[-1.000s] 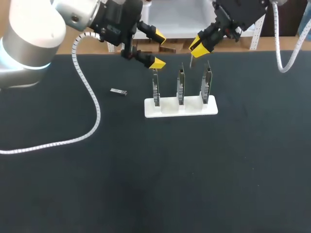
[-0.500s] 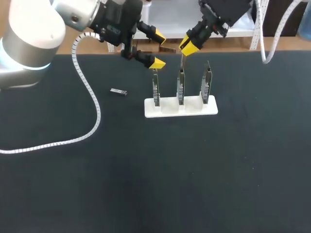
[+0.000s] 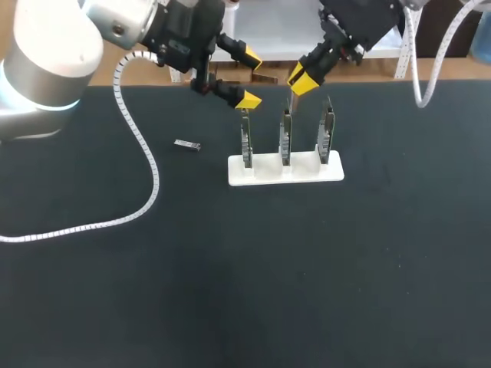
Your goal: Pick up the optical module with the left hand, and insert it into the network port with the right hand.
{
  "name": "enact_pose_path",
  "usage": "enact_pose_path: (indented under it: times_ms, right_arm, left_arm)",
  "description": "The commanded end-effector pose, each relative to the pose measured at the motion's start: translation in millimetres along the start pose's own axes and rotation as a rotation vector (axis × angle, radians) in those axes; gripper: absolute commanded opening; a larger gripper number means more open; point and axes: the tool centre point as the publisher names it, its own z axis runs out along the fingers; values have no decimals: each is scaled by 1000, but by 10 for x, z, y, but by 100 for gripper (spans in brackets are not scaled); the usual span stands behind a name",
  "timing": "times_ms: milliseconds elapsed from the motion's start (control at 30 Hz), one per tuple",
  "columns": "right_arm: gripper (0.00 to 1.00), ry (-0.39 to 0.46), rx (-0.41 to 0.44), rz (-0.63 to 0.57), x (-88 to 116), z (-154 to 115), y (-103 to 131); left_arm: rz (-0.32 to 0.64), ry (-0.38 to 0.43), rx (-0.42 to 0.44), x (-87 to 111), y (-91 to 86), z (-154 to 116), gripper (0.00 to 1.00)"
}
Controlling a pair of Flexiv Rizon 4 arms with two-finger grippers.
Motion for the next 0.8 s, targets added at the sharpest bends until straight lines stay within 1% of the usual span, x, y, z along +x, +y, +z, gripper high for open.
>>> enact_pose_path:
  times_ms: [33,267,600,800]
  right_arm:
    - [0,4,-3,9,37,37,12]
    - [0,4,-17,27,113,97,-45]
    - [0,16,-8,0,36,37,-96]
    - [0,29,-12,3,32,40,-113]
  left_arm:
    - [-2,7,5,-12,18,0,100]
    - [-2,7,5,-12,18,0,100]
    - [-2,7,5,-12,18,0,100]
    - [-2,7,5,-12,18,0,100]
